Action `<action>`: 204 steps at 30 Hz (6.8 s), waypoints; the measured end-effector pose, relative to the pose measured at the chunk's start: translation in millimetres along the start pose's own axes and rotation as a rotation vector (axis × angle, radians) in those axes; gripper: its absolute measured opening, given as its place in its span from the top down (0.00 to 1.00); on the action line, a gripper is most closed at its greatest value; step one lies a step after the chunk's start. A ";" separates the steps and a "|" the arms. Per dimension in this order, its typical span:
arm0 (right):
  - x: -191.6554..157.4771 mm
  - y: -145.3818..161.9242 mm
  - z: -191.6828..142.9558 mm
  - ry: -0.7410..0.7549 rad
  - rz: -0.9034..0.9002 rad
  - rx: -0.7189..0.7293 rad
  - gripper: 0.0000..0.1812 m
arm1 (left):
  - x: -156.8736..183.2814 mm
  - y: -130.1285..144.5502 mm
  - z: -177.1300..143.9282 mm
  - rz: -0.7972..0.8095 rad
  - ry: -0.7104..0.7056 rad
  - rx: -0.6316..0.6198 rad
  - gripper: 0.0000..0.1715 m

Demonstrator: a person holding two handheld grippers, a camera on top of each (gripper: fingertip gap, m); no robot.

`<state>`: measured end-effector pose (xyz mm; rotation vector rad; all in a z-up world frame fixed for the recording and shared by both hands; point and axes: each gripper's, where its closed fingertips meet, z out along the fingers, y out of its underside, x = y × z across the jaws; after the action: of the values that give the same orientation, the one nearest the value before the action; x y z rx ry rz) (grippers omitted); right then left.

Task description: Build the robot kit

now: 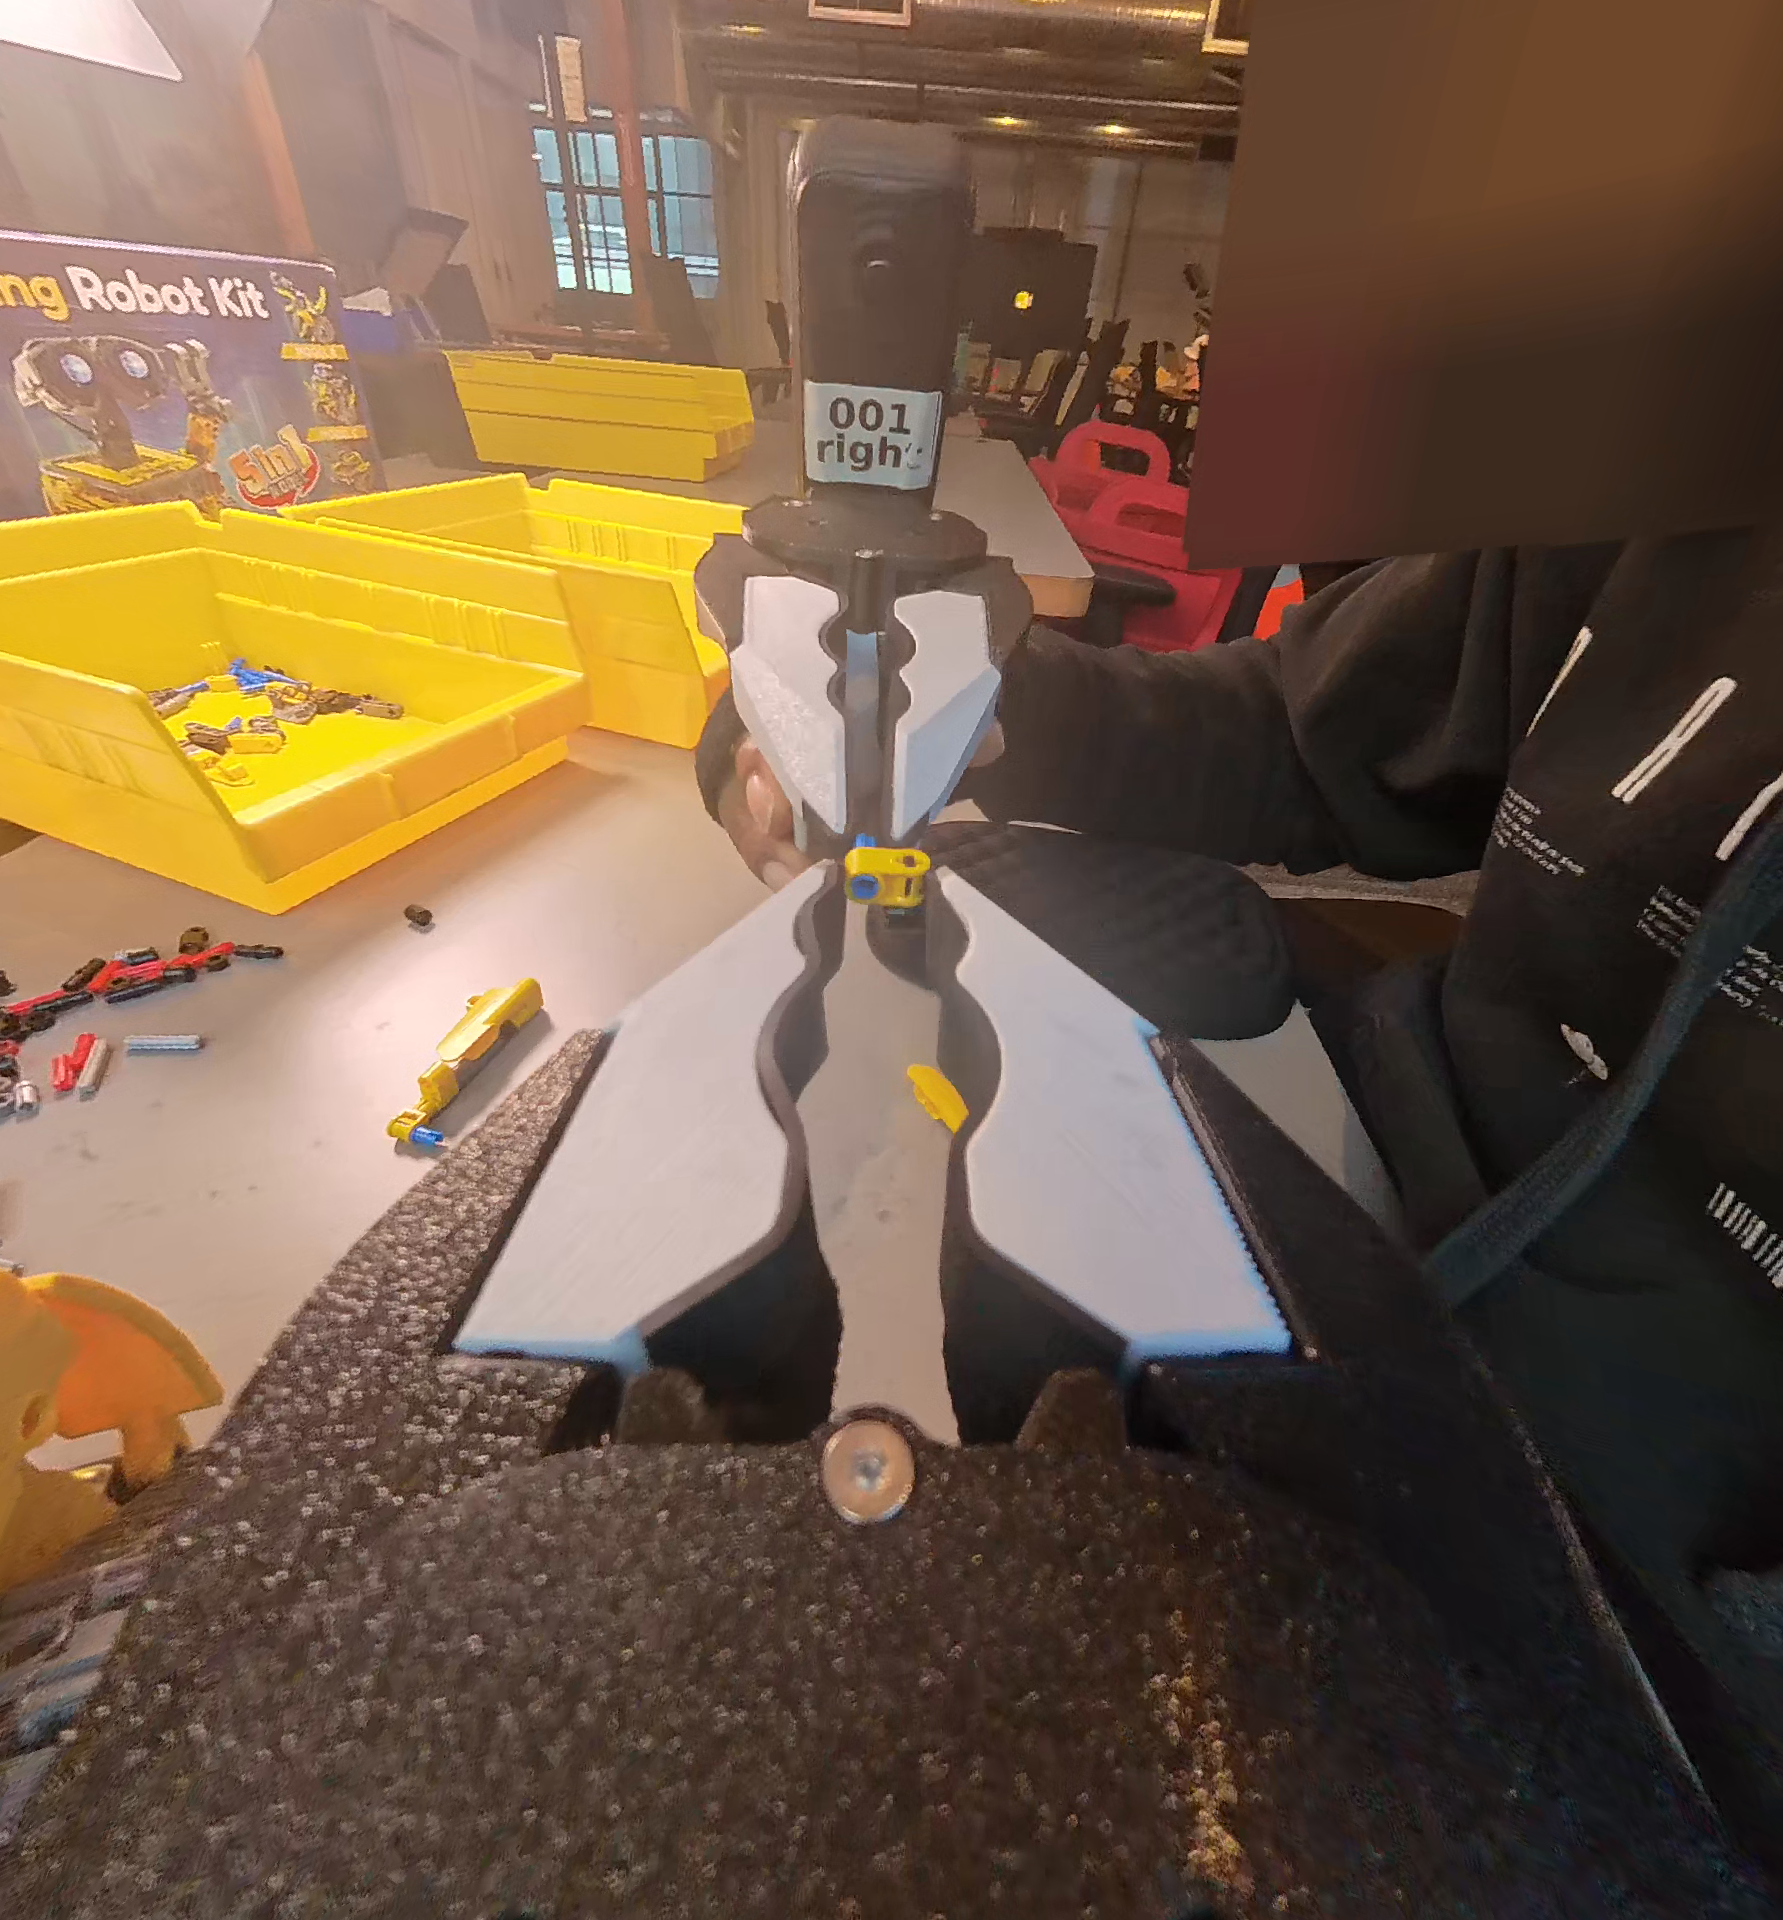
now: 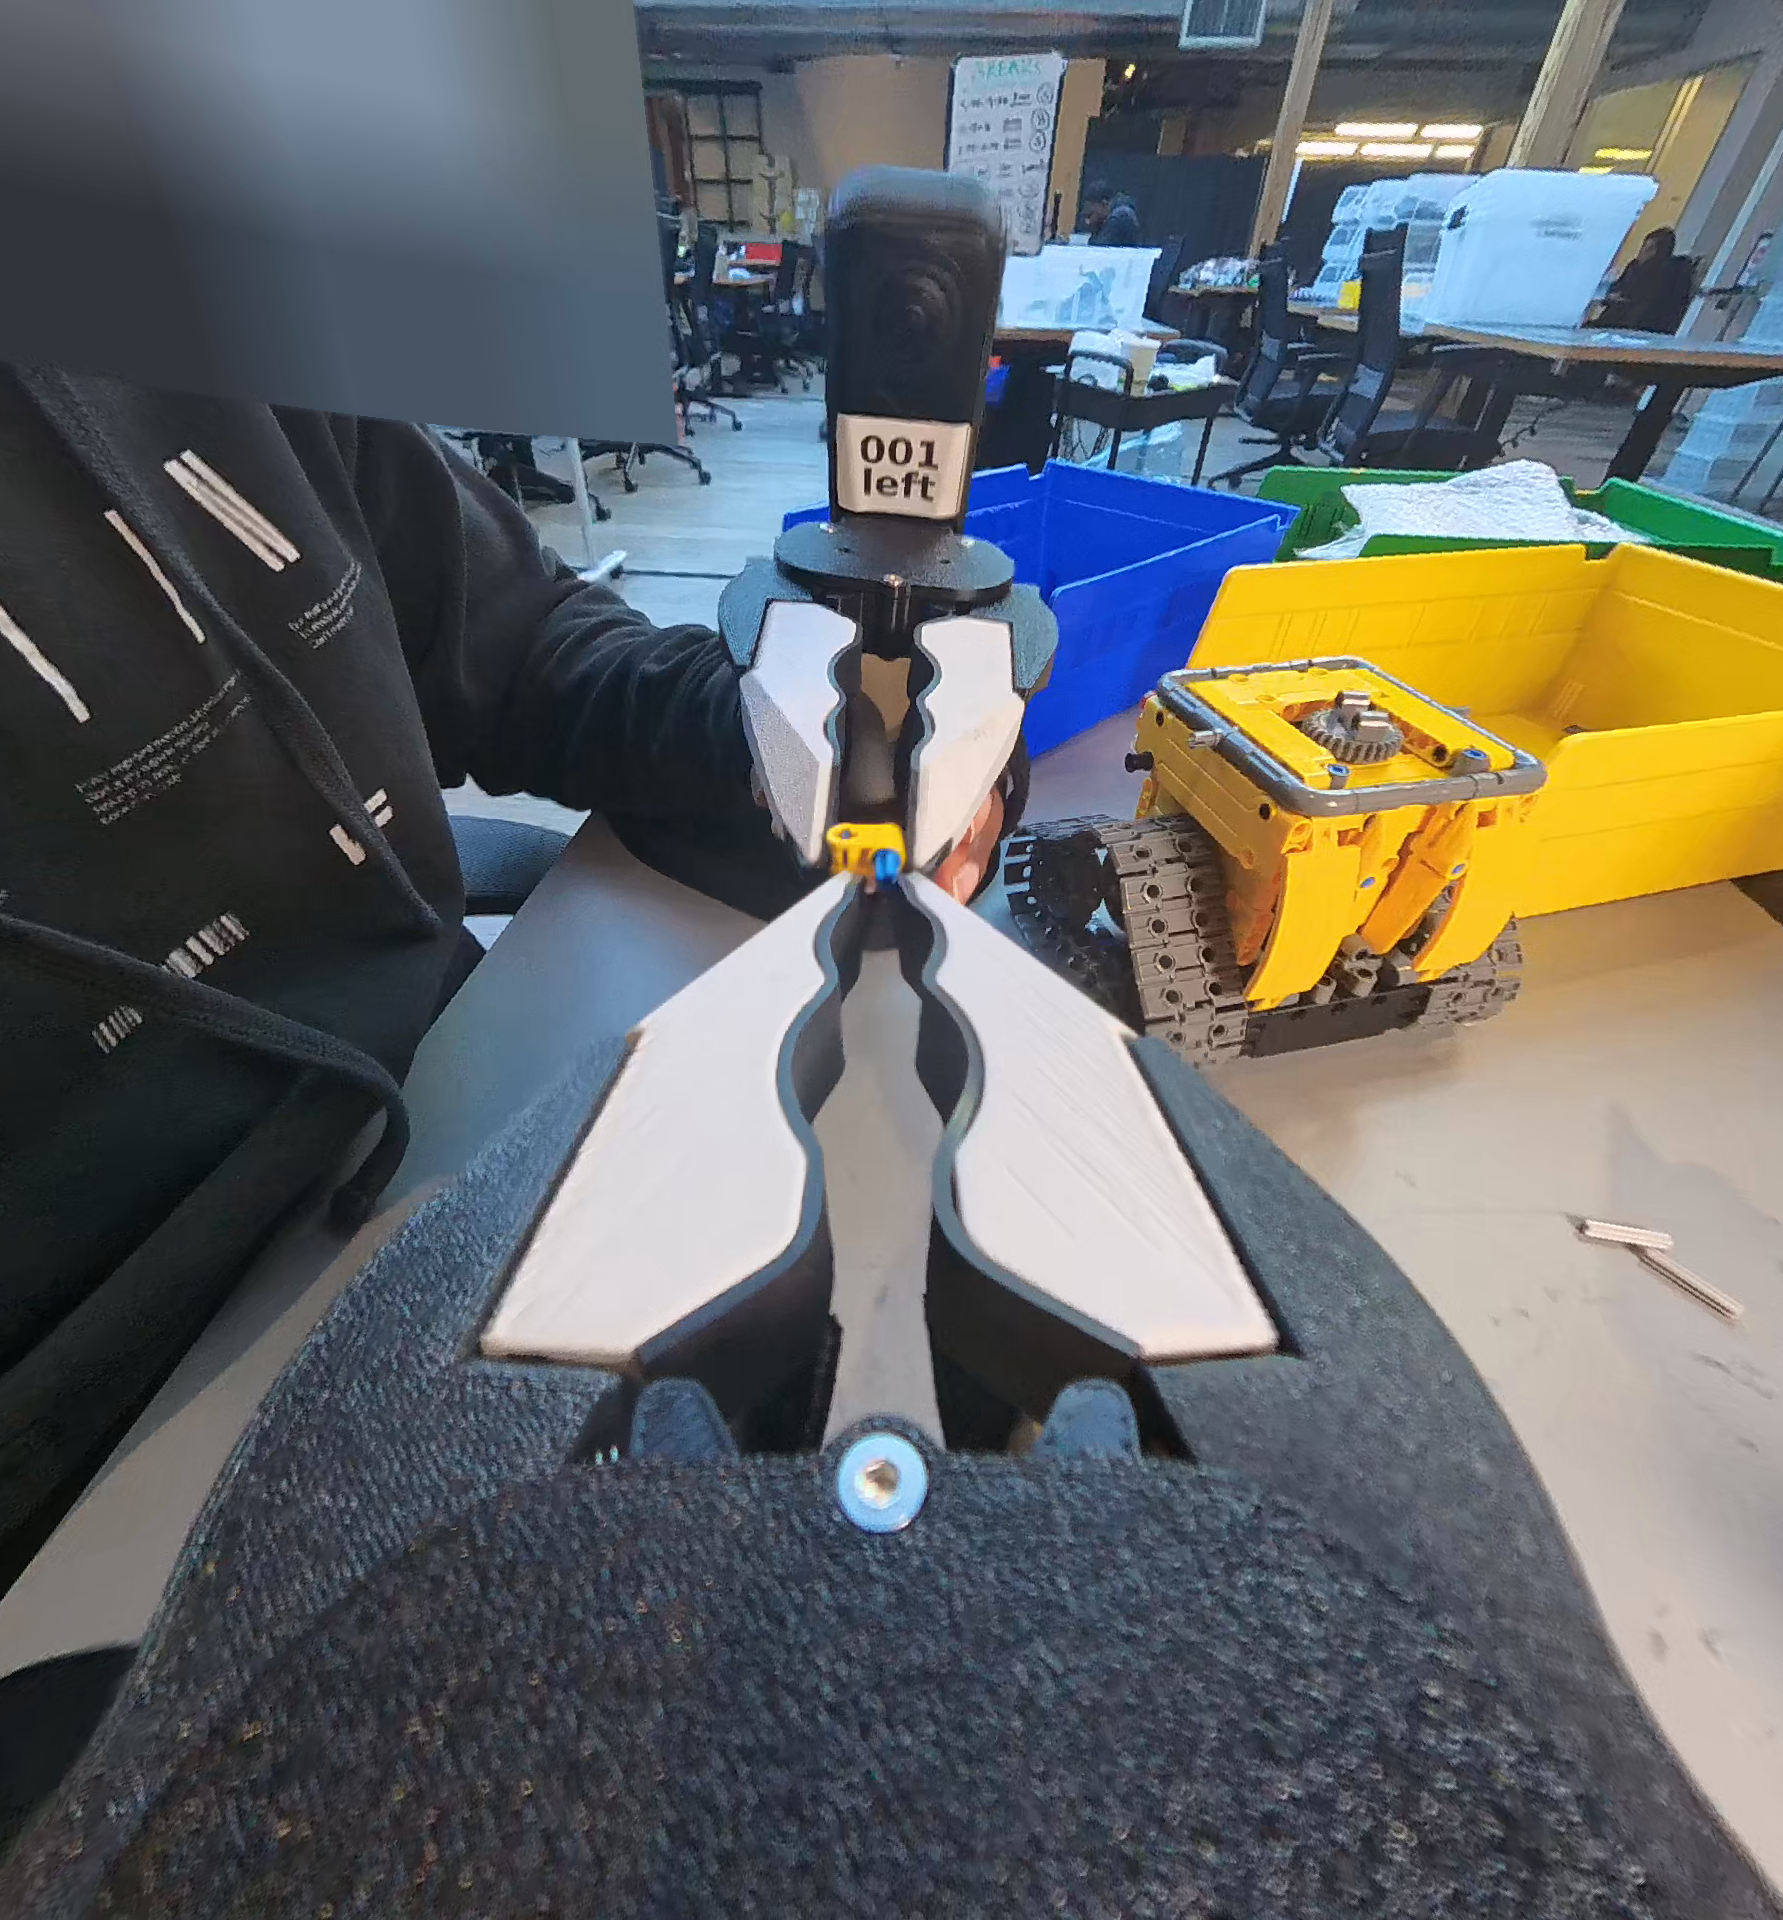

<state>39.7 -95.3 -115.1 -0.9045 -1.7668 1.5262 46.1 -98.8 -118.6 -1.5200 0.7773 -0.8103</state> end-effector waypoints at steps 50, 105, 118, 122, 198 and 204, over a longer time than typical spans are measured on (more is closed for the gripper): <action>-3.2 73.5 -13.9 -0.053 0.045 -0.256 0.93 | -2.5 57.8 13.6 0.111 -0.027 -0.319 0.92; -13.2 96.2 -8.9 -0.052 -0.023 -0.404 0.94 | 2.0 81.8 16.5 0.118 -0.019 -0.473 0.92; -18.2 109.8 -8.7 -0.070 -0.052 -0.489 0.94 | 5.8 96.9 17.0 0.138 0.000 -0.560 0.92; -21.8 118.7 -7.9 -0.080 -0.074 -0.548 0.94 | 9.3 107.1 16.6 0.134 0.024 -0.616 0.92; -20.1 104.7 -8.9 -0.107 -0.037 -0.418 0.93 | 7.6 93.7 16.5 0.358 -0.018 -0.561 0.92; -20.9 106.2 -7.9 -0.098 -0.071 -0.433 0.94 | 8.6 95.7 16.4 0.396 -0.016 -0.566 0.92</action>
<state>68.3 -97.9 -219.8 -0.9683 -2.2258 1.1791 62.0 -106.0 -214.6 -1.7725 1.3209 -0.2869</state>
